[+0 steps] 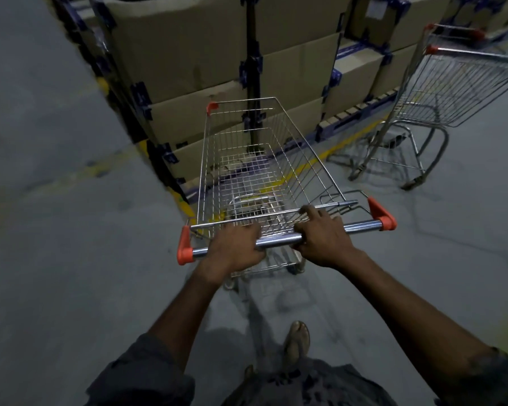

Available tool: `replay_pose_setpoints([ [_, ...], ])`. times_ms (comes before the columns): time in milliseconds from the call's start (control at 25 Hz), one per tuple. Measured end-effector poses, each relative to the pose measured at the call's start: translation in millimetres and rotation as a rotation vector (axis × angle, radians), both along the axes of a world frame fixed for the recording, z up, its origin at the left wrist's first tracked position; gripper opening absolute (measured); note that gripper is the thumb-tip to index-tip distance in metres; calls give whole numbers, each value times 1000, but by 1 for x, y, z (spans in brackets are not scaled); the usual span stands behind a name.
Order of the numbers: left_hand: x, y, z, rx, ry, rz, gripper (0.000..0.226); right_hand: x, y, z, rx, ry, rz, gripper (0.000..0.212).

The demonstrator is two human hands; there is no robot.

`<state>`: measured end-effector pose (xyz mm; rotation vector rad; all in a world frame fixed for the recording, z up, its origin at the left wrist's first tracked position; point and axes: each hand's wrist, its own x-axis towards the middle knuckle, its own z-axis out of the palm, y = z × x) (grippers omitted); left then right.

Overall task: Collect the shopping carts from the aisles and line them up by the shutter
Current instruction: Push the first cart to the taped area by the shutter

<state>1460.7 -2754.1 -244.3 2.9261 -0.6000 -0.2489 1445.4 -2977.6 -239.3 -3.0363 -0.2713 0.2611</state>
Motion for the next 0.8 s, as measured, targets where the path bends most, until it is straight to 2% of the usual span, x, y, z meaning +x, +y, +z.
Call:
replay_pose_setpoints([
  [80,-24,0,-6,-99,-10,-27,50,-13,-2,-3,-44,-4,39,34],
  [200,-54,0,-21,-159,-88,-8,83,-32,-5,-8,-60,33,80,42],
  [320,-64,0,-23,-96,44,65,105,-50,-8,-10,-14,40,92,69],
  [400,-76,1,-22,-39,68,90,106,-60,-5,-5,1,83,106,90],
  [480,-91,1,-19,-17,36,111,104,-69,0,-3,-26,160,101,101],
  [640,-130,0,-13,3,24,177,101,-96,3,-7,-53,107,136,95],
  [800,-179,-4,-10,21,106,255,101,-139,-3,-14,7,70,220,92],
])
